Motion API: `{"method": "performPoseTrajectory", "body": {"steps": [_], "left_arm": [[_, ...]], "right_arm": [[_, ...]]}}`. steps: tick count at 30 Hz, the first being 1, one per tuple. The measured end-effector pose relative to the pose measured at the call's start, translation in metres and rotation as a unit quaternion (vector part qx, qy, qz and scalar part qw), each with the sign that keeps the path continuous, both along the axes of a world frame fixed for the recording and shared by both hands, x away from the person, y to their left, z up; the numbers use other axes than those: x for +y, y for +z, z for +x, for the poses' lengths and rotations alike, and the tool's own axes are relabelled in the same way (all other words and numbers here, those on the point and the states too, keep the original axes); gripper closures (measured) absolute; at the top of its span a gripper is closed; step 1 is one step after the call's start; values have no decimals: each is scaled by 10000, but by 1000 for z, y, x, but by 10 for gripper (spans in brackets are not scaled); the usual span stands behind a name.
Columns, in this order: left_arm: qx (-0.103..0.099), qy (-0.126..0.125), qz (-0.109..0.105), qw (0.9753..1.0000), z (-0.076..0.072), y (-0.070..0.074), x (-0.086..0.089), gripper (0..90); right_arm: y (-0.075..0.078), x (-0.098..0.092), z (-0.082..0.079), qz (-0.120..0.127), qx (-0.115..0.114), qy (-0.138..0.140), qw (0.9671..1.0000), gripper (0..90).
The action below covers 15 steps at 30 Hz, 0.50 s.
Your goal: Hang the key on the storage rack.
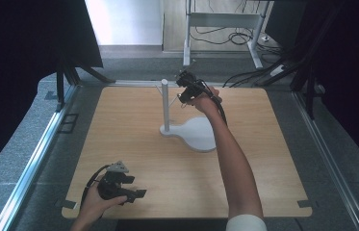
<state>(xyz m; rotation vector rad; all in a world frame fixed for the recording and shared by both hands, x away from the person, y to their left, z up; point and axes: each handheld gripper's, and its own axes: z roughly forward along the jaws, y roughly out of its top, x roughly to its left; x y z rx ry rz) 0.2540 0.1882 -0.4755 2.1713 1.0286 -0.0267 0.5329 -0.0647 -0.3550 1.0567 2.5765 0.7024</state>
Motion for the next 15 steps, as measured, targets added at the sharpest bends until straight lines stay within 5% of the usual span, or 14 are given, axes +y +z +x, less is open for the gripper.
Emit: {"method": "performPoseTrajectory", "body": {"steps": [15], "left_arm": [[22,-18,19,10000,0,-2,-2,239]], "right_arm": [[0,5,-4,-17,-57,60,10000,845]]}}
